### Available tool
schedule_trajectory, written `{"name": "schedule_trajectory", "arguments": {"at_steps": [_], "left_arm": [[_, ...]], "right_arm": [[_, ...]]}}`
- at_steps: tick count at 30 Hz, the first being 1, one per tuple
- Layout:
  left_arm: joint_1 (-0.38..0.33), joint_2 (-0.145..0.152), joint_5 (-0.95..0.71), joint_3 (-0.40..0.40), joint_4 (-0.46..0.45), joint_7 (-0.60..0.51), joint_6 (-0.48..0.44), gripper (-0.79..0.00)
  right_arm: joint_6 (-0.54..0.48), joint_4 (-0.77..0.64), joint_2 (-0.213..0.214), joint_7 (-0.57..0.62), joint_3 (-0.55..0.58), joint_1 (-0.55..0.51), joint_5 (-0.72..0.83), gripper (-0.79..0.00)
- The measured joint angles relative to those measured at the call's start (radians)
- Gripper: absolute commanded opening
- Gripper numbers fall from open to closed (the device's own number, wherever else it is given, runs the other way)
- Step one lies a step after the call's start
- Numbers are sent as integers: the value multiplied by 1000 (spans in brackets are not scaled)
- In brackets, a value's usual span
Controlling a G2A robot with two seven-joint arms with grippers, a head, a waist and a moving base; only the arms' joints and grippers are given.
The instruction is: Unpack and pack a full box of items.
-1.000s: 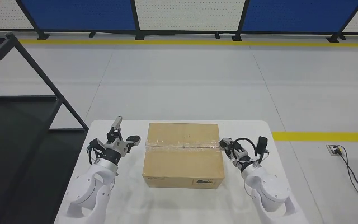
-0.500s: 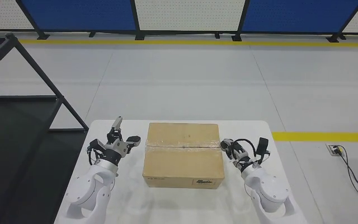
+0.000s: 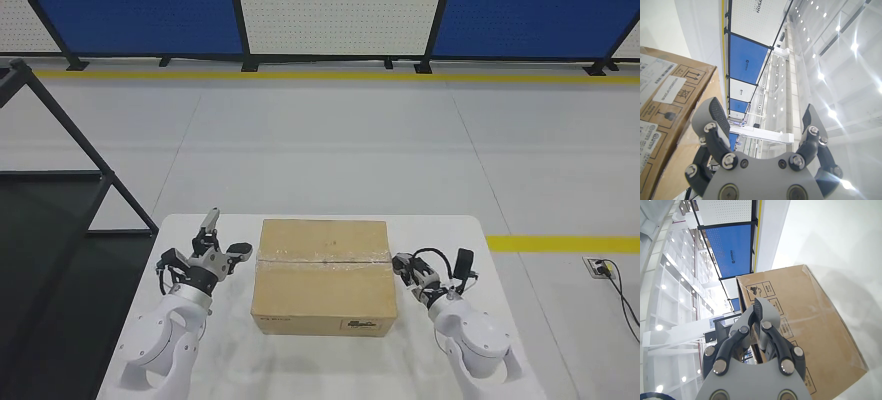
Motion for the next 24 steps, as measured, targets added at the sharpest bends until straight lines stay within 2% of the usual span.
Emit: {"name": "schedule_trajectory", "arguments": {"at_steps": [7,13,15,16,17,24], "left_arm": [[-5,-1,1,6,4,2,1,0],[-9,-2,1,11,-1,5,-1,0],[-10,-3,-1,12,-6,6,-8,0],[-10,-3,-2,12,-9,6,-12,0],[-10,-4,-5,12,-13,7,-21,0],[6,-7,-30,2,-54,22,-80,0]], "right_arm": [[-5,9,0,-3,9,-3,10,-785],[-84,-26,-1,-88,75,-40,81,-785],[-116,-44,0,-110,99,-54,96,-437],[-130,-51,0,-116,108,-59,101,-157],[-150,-58,1,-118,122,-65,105,0],[-291,-74,10,-85,222,-86,164,0]]}}
